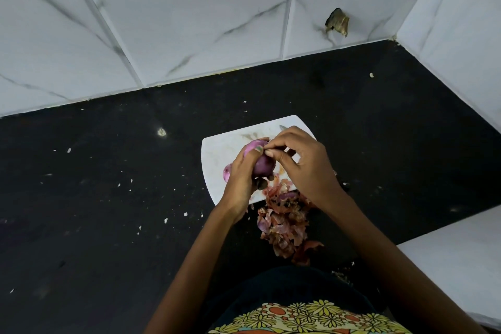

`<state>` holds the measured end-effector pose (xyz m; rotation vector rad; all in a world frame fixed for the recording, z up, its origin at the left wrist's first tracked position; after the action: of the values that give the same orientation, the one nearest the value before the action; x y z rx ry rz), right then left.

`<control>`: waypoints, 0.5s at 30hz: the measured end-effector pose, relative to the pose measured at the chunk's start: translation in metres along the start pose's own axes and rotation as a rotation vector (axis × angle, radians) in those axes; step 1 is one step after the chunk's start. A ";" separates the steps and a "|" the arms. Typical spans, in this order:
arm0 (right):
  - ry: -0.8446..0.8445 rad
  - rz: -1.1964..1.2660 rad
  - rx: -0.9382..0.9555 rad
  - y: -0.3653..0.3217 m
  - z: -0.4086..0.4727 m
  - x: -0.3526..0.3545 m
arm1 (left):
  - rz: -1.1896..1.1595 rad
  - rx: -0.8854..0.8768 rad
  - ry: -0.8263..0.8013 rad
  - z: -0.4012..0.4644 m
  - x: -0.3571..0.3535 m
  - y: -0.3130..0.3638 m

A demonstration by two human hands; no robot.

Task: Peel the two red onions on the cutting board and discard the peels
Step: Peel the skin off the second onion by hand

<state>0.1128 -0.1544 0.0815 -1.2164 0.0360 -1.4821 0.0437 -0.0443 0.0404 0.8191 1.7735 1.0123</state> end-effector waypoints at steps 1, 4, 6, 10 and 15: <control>-0.003 -0.013 0.000 0.000 -0.001 -0.001 | -0.004 0.004 -0.005 0.000 0.000 0.000; -0.009 -0.081 0.017 0.000 -0.003 -0.005 | -0.020 0.013 -0.022 -0.001 0.000 0.001; -0.015 -0.155 0.022 -0.001 -0.004 -0.008 | -0.016 0.007 -0.025 -0.002 -0.002 0.002; -0.024 -0.257 -0.039 -0.003 -0.008 -0.016 | -0.001 -0.037 -0.002 -0.002 -0.007 0.003; 0.052 -0.078 -0.230 -0.008 -0.015 -0.022 | 0.013 -0.070 0.031 -0.007 -0.011 0.001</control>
<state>0.0926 -0.1437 0.0654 -1.3759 0.2010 -1.6111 0.0411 -0.0552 0.0471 0.7759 1.7508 1.0945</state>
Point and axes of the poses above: each hand's wrist, its own z-axis towards the middle knuckle, its own x-axis out of the back of the hand, y = z × x, the point moved 1 cm from there along z, towards the middle knuckle, and after that the axes turned 10 degrees about -z, right-handed, at the moved point
